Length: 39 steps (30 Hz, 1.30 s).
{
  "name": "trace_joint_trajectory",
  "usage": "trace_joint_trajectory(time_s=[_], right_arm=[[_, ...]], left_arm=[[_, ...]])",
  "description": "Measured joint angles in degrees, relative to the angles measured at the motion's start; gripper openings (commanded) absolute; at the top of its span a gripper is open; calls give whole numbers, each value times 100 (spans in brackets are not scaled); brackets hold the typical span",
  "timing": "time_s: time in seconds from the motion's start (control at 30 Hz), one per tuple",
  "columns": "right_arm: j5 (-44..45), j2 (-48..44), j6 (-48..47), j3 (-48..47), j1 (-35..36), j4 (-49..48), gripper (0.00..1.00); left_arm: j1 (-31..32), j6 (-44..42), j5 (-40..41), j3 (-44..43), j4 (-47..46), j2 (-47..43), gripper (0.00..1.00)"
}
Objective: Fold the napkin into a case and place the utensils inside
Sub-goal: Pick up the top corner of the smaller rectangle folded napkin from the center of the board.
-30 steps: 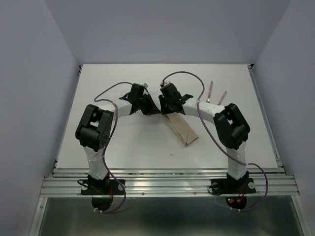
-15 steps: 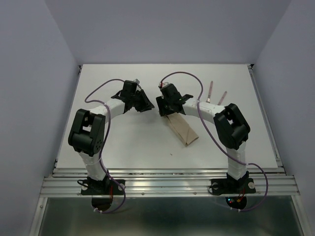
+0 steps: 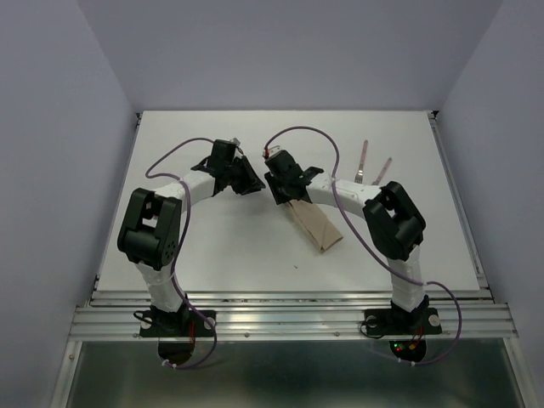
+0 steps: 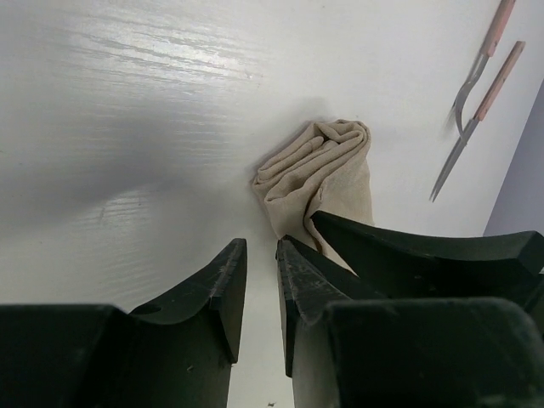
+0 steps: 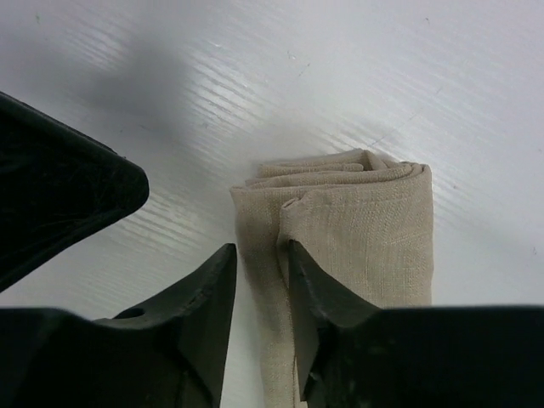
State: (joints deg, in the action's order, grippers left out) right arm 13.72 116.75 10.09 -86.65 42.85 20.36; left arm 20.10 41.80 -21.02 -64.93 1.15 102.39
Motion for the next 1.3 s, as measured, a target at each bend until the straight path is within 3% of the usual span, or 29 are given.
trace_joint_trajectory(time_s=[0.67,0.8,0.9,0.97,1.03,1.3], right_arm=[[208,83,28,0,26,59,48],[192,107,26,0,26,59,38],[205,149,35,0,26,57,24],[256,190,72,0,26,57,7],[313,201,146,4,26,50,1],[289,63,258,249,24,-177,1]], left_arm=[[-2,2,-131,70,-92,70,31],[0,2,-149,74,-114,72,31],[0,2,-149,74,-136,72,31],[0,2,-149,74,-138,72,31],[2,2,-151,83,-146,72,31],[7,-63,-146,195,-179,72,32]])
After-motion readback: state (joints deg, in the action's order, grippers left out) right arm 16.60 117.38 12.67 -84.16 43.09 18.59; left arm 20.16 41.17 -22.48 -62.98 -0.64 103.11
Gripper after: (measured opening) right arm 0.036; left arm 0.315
